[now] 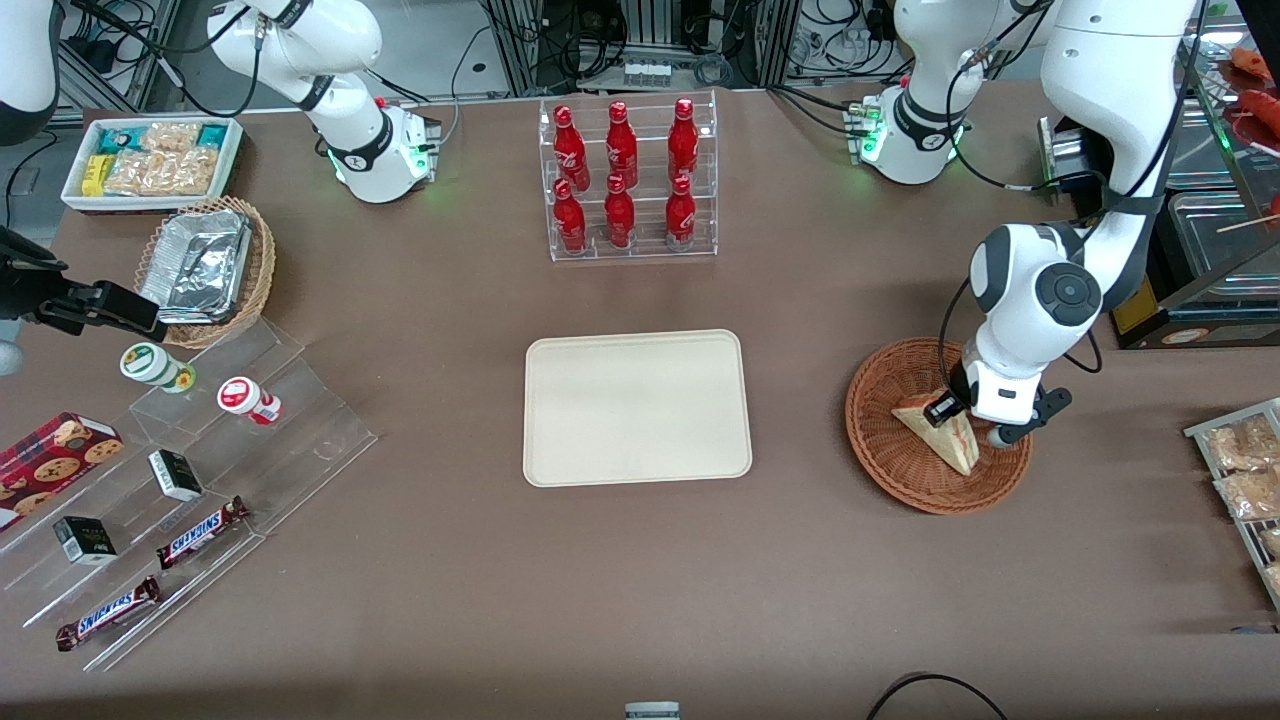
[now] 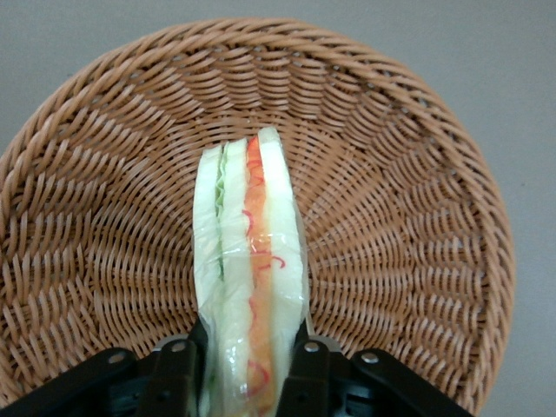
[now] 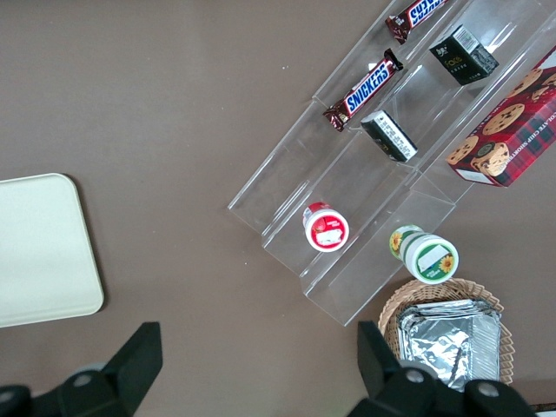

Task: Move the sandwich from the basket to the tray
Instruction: 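Close the left gripper on the sandwich and lift it from the basket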

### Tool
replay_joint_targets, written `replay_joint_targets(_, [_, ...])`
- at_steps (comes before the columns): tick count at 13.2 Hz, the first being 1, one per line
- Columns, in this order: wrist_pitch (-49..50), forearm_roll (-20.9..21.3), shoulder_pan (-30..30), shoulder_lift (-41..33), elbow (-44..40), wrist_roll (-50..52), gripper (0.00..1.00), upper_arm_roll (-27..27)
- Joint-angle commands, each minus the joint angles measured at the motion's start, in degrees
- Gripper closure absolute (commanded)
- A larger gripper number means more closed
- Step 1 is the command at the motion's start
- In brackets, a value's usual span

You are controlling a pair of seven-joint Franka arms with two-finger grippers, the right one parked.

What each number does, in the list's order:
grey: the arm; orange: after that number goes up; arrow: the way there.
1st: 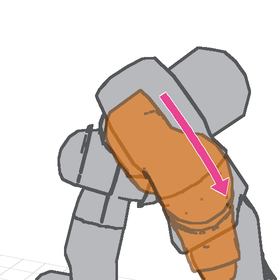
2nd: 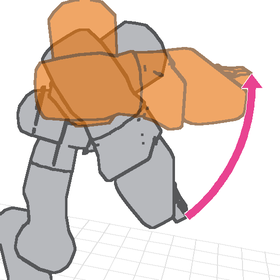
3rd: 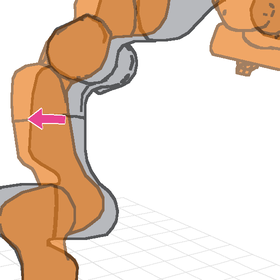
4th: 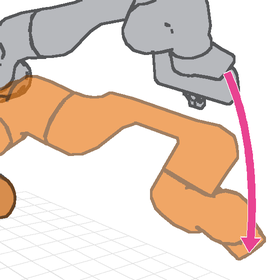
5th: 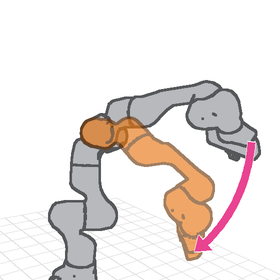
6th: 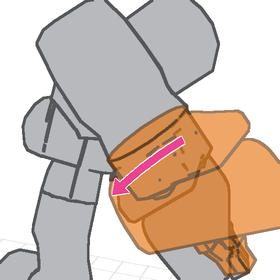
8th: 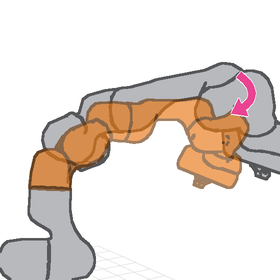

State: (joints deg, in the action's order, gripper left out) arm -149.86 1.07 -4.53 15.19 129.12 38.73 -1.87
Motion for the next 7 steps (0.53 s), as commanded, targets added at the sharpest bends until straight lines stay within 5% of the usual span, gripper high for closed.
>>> replay_joint_targets(1, [6.73,1.04,-0.57,-4.71,-1.58,0.47,1.0,0.03])
replay_joint_targets(7, [31.97,1.75,-8.81,-5.97,-18.44,0.12,1.0,-0.33])
